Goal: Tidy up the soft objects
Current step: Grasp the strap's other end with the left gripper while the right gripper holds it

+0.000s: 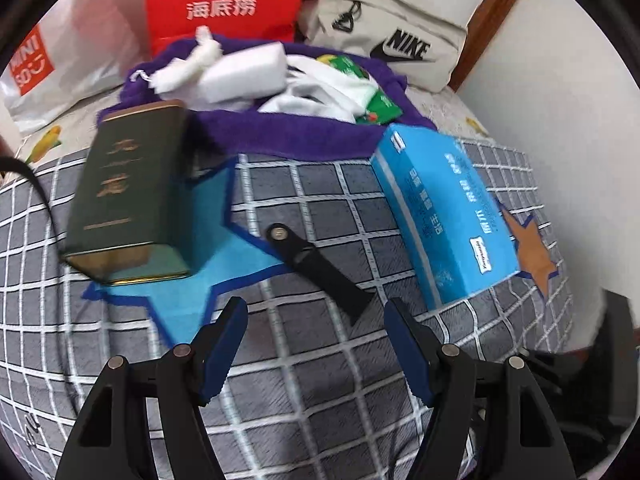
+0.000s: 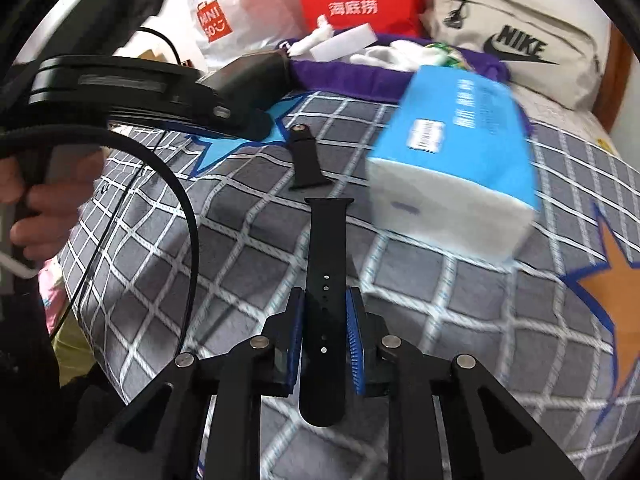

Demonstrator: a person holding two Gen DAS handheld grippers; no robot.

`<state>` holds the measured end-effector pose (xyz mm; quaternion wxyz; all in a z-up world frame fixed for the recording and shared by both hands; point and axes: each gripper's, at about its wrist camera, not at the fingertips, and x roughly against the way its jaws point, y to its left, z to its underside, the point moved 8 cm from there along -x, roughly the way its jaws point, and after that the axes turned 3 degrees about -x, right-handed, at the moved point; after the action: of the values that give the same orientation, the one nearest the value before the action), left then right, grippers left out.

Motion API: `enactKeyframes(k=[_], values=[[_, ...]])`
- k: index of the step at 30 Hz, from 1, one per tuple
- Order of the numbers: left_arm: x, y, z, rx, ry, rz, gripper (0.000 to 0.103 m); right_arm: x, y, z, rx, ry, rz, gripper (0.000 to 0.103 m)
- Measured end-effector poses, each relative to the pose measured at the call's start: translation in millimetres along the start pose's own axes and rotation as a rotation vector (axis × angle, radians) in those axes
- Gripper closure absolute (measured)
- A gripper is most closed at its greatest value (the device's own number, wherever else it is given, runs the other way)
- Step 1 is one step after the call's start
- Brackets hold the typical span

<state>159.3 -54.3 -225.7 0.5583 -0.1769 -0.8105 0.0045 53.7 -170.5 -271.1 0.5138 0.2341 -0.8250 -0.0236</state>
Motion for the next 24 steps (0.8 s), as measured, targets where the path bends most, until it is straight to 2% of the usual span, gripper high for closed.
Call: enactKeyframes(k=[3,9,12,14,17,24], values=[[-16,-11,-3,-0.016,0.028,-0.036,0.034,17,-6,8,-0.012,-0.014,-0.012,0.082],[-47,-18,-11,-0.037,0.059,-0.155,0.034,33,-32,23,-0.071,-0.027,0.016,0.082],[-63,-17,-10,-0.063,0.09,-0.218,0.028,36,-45,24,-0.102,-0.037,0.03,0.082],[-64,-16,-11,-0.085,0.069,-0.245,0.028,38,-51,24,-0.114,-0.045,0.034,0.082],[-60,-11,-9,-0.086,0.069,-0.234,0.028,45,-56,24,-0.128,-0.067,0.033,0.082],[-36,18,17,-0.084,0.086,-0.28,0.031,46,-62,22,-0.16,-0.08,0.002,0.082]])
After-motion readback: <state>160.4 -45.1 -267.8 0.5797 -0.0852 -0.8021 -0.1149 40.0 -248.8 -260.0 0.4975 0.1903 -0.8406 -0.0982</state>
